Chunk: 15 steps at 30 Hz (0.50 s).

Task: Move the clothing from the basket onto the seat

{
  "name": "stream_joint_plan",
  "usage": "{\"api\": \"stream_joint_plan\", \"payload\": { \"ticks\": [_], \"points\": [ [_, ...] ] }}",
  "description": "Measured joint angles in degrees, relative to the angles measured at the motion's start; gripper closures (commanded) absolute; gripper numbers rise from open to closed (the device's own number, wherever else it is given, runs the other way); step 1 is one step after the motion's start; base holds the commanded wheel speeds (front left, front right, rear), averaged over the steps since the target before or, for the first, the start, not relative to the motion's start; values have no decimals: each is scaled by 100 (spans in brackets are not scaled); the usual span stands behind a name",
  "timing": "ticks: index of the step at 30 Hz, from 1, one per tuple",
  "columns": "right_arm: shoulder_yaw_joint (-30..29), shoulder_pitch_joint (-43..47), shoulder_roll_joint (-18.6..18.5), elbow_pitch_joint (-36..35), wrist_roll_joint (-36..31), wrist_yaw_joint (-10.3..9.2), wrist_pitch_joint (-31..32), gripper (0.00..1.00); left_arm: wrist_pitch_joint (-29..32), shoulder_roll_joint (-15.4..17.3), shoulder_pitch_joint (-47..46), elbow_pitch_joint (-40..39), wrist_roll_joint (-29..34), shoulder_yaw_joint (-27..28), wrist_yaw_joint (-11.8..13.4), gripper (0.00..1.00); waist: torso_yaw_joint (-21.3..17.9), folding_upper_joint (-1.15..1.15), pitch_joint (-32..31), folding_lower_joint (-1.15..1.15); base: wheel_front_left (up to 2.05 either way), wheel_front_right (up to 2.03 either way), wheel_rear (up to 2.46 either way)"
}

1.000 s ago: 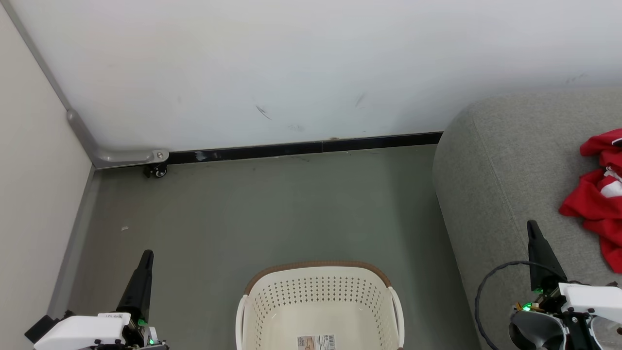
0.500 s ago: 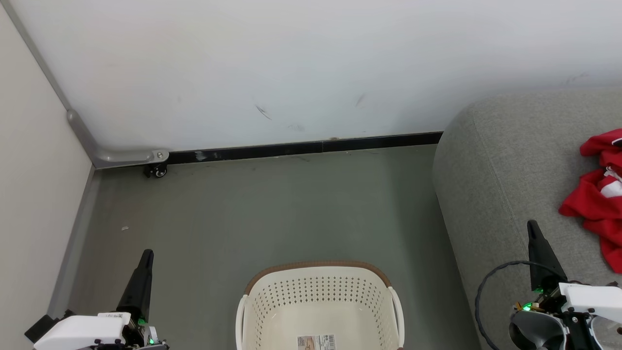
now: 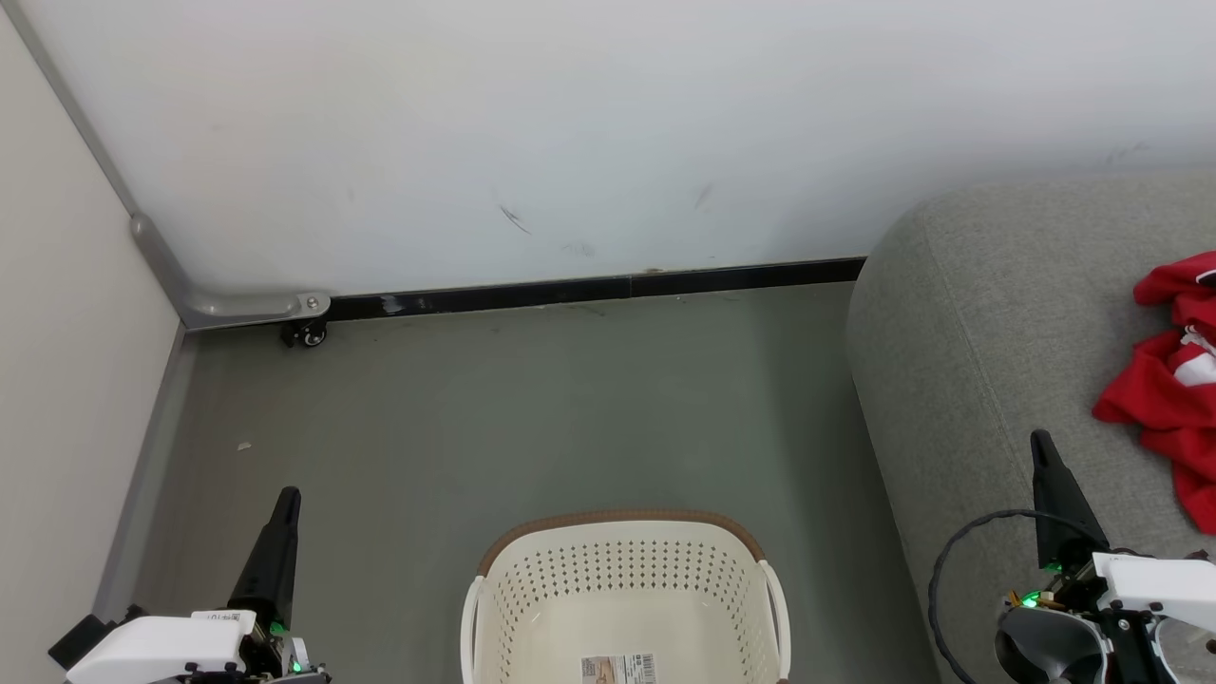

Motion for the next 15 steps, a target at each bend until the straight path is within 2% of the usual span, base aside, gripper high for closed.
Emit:
{"api": "stream_joint_plan", "payload": {
  "ticks": [15],
  "points": [
    [1,0,0,0,3,0,0,100,-5,0,0,-13,0,-9,0,100,0,0,1,-1,0,0,0]
  ]
}}
